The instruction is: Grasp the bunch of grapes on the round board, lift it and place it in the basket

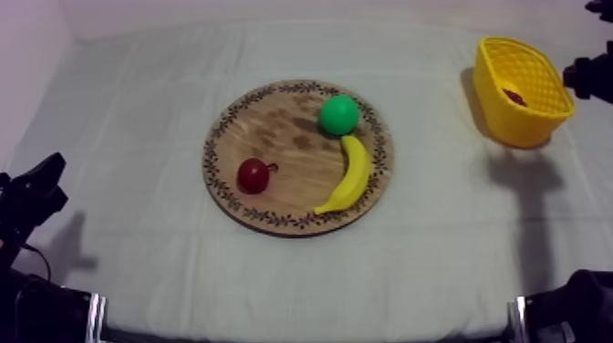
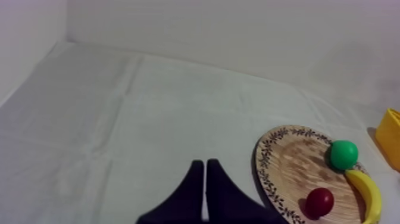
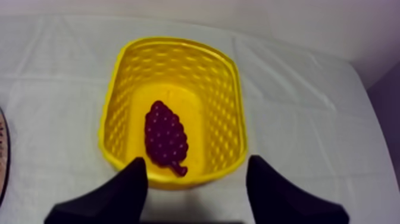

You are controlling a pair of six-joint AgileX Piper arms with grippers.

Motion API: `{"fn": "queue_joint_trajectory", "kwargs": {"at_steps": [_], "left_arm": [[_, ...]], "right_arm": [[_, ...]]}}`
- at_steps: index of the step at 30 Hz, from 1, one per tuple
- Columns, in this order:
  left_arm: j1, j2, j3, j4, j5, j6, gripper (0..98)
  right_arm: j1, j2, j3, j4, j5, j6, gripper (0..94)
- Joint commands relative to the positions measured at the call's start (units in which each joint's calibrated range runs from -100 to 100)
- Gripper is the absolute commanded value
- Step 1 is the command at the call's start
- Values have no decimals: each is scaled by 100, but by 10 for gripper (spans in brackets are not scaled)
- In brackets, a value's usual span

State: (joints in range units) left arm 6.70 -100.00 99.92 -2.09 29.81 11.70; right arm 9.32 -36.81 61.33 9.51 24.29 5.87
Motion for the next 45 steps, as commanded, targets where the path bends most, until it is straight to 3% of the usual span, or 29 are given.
{"fn": "queue_joint_trajectory", "kwargs": {"at_steps": [1, 15, 20, 22, 25, 34, 39, 45], "left_arm": [[0, 0, -3, 2, 2, -1, 1], [0, 0, -3, 2, 2, -1, 1], [0, 0, -3, 2, 2, -1, 1], [0, 0, -3, 2, 2, -1, 1], [0, 0, -3, 2, 2, -1, 1], [0, 0, -3, 2, 2, 0, 1], [0, 0, -3, 2, 2, -1, 1], [0, 0, -3, 2, 2, -1, 1]], "right_arm": [[-45, -850, 637, -1, -19, 0, 445], [-318, -3362, 2592, -167, -63, 79, 346], [-401, -4197, 3224, -586, -96, 375, 252], [-434, -4541, 3460, -677, -124, 329, 139], [-488, -5003, 3713, -820, -136, 315, 53], [-602, -5798, 3845, -1390, 235, 567, 10], [-677, -5879, 3854, -1414, 409, 407, 8], [-924, -5893, 3856, -1156, 845, 96, 11]]}}
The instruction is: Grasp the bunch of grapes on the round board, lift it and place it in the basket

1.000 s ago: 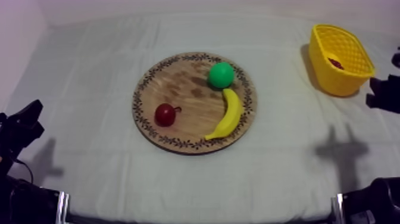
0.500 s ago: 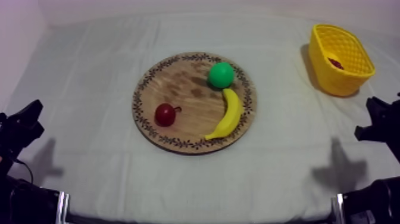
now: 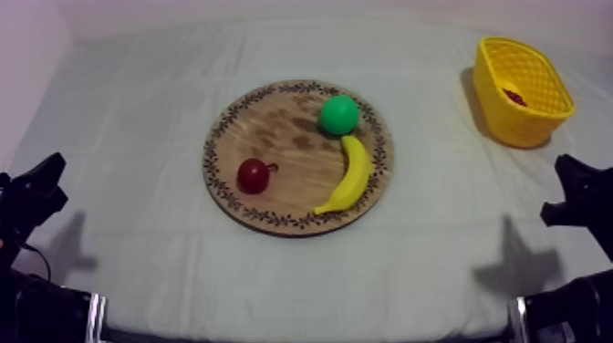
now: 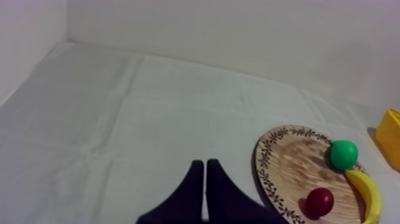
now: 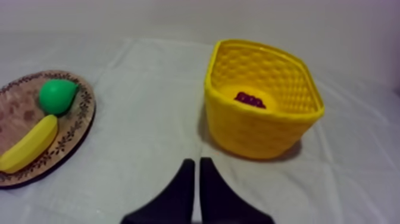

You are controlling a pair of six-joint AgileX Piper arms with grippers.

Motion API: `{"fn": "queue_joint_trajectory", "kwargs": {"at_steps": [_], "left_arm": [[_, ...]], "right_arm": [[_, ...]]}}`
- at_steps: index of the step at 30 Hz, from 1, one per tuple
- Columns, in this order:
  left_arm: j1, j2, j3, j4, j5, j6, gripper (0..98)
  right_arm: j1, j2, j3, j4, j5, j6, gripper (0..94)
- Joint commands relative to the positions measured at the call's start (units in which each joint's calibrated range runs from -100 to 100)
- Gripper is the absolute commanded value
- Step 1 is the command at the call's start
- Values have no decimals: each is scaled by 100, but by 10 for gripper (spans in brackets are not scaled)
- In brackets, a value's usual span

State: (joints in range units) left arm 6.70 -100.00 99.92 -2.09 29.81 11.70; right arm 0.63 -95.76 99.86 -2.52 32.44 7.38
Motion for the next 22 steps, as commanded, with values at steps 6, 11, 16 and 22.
{"fn": "queue_joint_trajectory", "kwargs": {"at_steps": [6, 11, 16, 22], "left_arm": [[0, 0, -3, 2, 2, -1, 1], [0, 0, -3, 2, 2, -1, 1], [0, 0, -3, 2, 2, -1, 1], [0, 0, -3, 2, 2, -1, 1]], "right_arm": [[-229, 1, 2, 118, 142, 370, 16], [-263, 1, 2, 126, 157, 666, 7], [-268, 1, 2, 127, 159, 590, 5], [-269, 1, 2, 127, 160, 545, 5]]}}
